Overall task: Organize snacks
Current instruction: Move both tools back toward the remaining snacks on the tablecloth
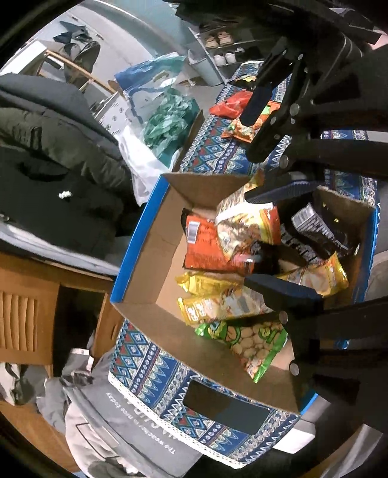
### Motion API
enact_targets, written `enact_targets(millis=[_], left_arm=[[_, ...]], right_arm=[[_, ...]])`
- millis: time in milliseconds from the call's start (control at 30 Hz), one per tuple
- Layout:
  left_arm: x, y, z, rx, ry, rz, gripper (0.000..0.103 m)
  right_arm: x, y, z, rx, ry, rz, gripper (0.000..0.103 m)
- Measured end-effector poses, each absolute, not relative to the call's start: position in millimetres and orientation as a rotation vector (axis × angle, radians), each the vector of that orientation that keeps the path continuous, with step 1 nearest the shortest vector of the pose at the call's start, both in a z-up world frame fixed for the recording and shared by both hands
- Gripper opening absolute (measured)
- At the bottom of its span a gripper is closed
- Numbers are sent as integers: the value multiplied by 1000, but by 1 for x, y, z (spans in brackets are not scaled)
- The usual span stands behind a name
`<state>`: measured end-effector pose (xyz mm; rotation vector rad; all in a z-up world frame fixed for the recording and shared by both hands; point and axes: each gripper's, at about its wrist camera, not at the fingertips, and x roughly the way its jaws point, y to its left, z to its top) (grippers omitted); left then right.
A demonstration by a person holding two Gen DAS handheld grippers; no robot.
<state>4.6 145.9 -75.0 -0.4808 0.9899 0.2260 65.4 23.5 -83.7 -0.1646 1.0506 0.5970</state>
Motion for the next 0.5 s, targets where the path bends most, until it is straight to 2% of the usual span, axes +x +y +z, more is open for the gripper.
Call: enact_targets(millis=[267,500], left_arm=[[12,113,-69,-426,992,186,55],[22,78,-71,-382,1022,141,56]], right_arm=[[66,-15,-85,-152,1051,559,67],[70,-55,-87,-116,1056,514,67]])
